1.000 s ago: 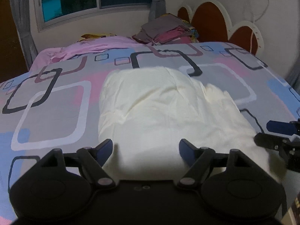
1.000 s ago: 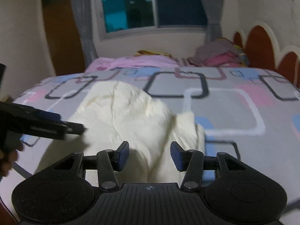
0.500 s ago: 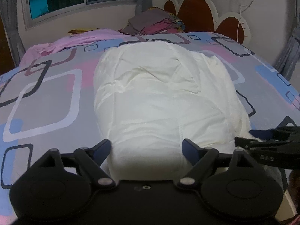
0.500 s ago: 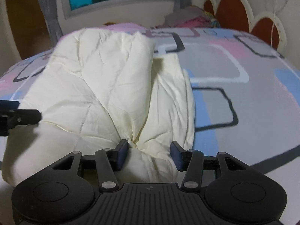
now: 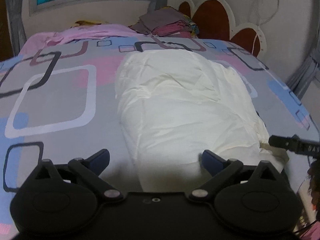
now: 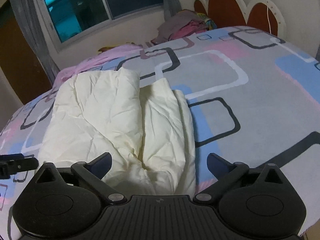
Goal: Fold large clothes
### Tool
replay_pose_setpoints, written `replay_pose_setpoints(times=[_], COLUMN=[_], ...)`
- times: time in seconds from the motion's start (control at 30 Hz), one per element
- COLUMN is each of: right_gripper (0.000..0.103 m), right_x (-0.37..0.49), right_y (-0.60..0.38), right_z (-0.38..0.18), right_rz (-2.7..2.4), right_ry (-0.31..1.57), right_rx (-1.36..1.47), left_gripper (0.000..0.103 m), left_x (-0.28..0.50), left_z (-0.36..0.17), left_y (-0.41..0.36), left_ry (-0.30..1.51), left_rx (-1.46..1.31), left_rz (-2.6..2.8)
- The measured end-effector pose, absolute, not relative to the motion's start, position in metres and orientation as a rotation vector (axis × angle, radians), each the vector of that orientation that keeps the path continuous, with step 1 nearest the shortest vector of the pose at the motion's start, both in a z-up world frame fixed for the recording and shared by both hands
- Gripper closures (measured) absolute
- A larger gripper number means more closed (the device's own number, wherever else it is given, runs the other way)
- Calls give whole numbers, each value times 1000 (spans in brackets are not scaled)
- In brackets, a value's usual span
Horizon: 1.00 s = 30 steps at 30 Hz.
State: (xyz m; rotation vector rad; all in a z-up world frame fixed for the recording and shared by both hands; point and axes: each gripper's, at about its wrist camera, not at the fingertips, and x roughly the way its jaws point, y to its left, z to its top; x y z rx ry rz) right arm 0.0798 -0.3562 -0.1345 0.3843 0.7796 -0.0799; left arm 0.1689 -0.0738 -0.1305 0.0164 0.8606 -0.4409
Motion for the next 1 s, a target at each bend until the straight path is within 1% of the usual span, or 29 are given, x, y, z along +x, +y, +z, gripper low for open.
replay_pose_setpoints(times=[0.1,0.2,0.5,0.7,1.0], right_gripper=[0,0,0,0,0], right_x=[81,82,128,154,161], right_y=[-357,-362,-372,-389,-422], right_z=[-134,-135,-143,-169,-214], right_rz=[-77,-82,-11,52,164], right_ry=[790,805,863,914,965], right_rx=[421,463,448,509,765], left_gripper=[3,3,1,0,1], left_x=[177,186,211,227,231], left_z=[-131,-134,-155,-173,-189], left_y=[-66,-62,-70,-81,-88], left_ry=[887,912,997,1045,1053], left_rx=[-40,-85,-193,-254,-313], left_rz=[-433,-419,-441,-511,-544])
